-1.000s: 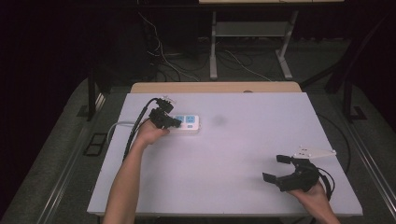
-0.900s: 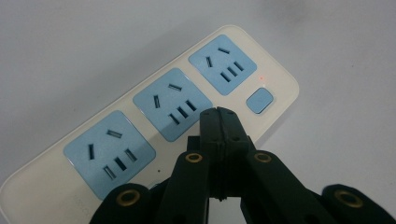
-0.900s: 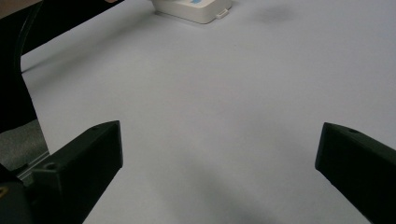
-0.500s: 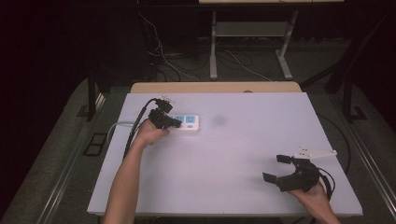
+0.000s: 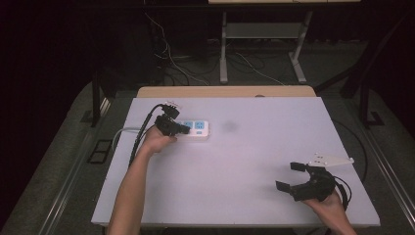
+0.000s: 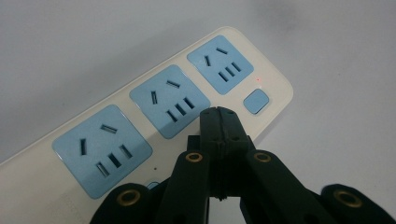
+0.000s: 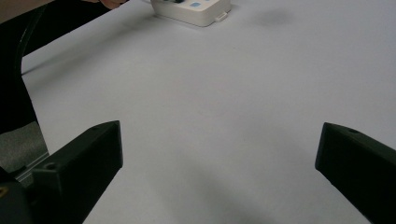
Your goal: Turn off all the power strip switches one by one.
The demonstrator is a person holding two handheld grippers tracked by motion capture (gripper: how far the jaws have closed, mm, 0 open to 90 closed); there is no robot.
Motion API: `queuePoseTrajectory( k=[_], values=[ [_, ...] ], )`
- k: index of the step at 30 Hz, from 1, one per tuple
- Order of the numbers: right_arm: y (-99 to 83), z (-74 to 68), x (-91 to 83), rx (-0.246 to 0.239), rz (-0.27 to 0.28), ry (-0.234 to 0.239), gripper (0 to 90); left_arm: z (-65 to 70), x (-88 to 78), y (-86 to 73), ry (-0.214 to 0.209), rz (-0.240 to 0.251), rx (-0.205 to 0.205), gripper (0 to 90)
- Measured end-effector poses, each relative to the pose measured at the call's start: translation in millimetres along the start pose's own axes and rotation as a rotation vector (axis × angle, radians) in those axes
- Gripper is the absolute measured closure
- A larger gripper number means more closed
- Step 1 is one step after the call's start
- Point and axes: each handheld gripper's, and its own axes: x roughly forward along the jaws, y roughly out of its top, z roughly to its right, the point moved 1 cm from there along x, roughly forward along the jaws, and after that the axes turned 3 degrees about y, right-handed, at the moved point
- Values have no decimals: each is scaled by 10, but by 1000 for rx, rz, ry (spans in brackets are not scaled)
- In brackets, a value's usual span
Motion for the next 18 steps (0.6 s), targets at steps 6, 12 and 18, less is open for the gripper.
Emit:
queuePoseTrajectory(
  k=[6, 12, 18],
  values=[
    [0, 2, -1, 2, 0, -1, 6, 8, 0, 0, 5, 3, 4, 896],
    [-1, 5, -8, 5, 6, -3, 6, 10, -5, 3, 8, 1, -1, 895],
    [-2, 10, -31, 13, 11, -6, 6, 16, -37, -21, 24, 57, 10, 895]
  ],
)
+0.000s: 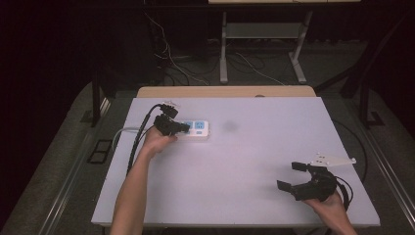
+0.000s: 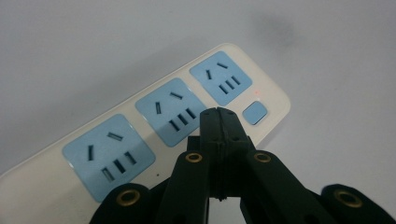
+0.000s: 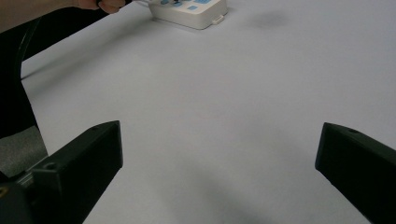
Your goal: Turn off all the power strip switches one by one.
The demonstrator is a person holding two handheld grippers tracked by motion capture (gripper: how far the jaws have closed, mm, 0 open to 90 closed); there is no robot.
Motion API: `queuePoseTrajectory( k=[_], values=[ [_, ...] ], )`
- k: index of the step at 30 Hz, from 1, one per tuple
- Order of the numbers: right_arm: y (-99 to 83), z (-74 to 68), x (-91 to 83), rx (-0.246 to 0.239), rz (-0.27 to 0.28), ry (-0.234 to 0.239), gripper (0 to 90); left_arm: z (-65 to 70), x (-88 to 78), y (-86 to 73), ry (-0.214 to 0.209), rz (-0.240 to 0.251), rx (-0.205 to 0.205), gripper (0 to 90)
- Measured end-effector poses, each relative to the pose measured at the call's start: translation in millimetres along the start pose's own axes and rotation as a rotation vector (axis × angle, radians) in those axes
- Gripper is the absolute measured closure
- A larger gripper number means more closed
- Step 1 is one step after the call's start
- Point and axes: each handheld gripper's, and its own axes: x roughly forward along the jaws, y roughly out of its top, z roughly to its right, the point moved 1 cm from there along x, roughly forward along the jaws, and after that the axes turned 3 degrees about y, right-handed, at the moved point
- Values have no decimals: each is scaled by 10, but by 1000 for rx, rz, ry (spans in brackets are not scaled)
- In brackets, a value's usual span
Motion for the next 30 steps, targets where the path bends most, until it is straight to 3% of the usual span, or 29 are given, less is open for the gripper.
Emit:
queuePoseTrajectory(
  k=[15, 30],
  values=[
    [3, 10, -7, 2, 5, -2, 6, 120, -113, 96, -5, 17, 51, 893],
    [3, 9, -5, 1, 4, -1, 6, 222, -84, 188, -12, 11, 80, 892]
  ],
)
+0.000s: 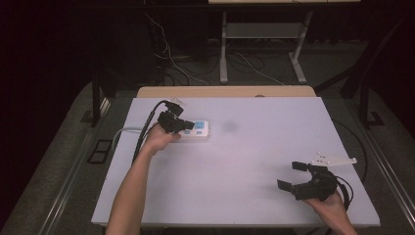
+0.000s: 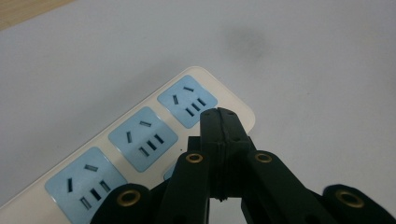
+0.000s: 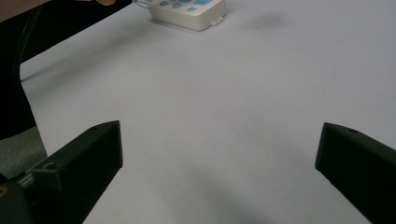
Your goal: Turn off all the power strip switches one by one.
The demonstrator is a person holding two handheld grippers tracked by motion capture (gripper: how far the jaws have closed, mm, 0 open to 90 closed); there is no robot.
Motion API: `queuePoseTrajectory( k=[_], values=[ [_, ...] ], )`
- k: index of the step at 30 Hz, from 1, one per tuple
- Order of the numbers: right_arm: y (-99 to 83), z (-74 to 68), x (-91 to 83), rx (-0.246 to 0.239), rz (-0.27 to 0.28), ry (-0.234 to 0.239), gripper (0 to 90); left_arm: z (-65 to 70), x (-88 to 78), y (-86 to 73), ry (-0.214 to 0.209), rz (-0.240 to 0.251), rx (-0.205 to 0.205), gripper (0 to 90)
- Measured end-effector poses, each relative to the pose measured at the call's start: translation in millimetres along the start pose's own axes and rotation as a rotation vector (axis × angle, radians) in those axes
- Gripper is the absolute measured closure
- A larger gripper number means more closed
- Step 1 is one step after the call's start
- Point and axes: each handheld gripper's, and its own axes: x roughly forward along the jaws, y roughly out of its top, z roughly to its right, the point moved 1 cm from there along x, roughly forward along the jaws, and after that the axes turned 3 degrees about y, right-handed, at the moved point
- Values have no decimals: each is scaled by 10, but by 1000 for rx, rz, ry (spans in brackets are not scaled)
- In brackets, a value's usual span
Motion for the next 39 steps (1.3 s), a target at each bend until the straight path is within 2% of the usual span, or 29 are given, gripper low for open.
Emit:
queuePoseTrajectory(
  k=[6, 18, 29, 32, 34, 39],
  values=[
    [0, -2, 2, 1, -1, 0, 6, 43, 55, 37, -10, -3, 13, 892],
    [-2, -7, 0, -4, -4, -1, 6, 71, 177, 28, -16, -11, 13, 892],
    [-5, -6, 3, -4, -6, -1, 6, 63, 287, -4, -22, -21, -4, 892],
    [-4, -4, 3, -4, -6, -2, 6, 46, 315, -15, -13, -38, -8, 892],
    [-6, -2, 3, -4, -6, -1, 6, 35, 322, -26, -22, -32, -23, 892],
    [-5, 2, -1, -1, -5, -2, 6, 32, 331, -28, -33, -26, -31, 892]
  ],
)
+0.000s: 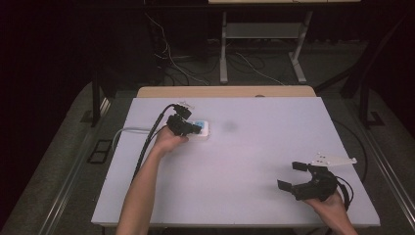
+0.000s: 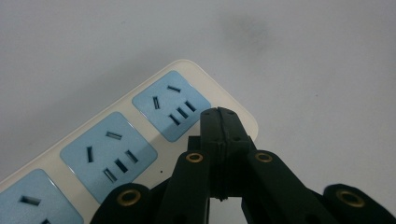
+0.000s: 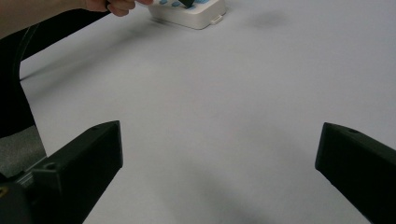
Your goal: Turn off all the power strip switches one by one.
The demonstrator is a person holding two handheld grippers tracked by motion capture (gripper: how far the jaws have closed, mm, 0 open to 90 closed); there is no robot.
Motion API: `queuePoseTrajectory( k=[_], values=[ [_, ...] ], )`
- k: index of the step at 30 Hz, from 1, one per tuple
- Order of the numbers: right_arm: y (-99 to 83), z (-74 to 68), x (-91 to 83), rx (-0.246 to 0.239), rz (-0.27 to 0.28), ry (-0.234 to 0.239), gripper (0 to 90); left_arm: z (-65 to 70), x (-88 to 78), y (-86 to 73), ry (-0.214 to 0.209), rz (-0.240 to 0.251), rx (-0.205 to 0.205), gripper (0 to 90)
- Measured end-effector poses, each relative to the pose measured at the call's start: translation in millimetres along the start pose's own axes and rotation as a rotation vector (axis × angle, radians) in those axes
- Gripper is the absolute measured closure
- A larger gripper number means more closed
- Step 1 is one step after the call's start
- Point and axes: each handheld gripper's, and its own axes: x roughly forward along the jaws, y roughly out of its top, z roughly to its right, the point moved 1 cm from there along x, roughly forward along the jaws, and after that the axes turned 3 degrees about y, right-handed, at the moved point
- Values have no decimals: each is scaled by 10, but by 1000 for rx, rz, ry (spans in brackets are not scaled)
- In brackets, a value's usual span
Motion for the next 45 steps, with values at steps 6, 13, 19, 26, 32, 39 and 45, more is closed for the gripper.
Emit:
queuePoseTrajectory(
  k=[6, 13, 19, 26, 32, 39, 45],
  values=[
    [-2, -4, 3, -3, -2, -1, 6, -25, 11, -7, -23, 7, -36, 893],
    [-4, -8, -2, -4, 1, -1, 6, -64, 18, -16, -49, 9, -62, 895],
    [-9, -9, 0, -2, -2, -2, 6, -40, 21, -2, -25, -8, -51, 896],
    [-7, -5, -1, -2, 1, -5, 6, -21, 19, 2, -15, -7, -37, 895],
    [-6, -6, -7, -2, 2, -8, 6, 7, 14, 14, 9, -19, -18, 894],
    [-5, -2, -8, -1, 3, -8, 6, 5, -113, 23, 38, 15, -13, 893],
    [-3, -1, -9, 1, 6, -8, 6, 8, -322, 6, 41, 50, -8, 892]
  ],
)
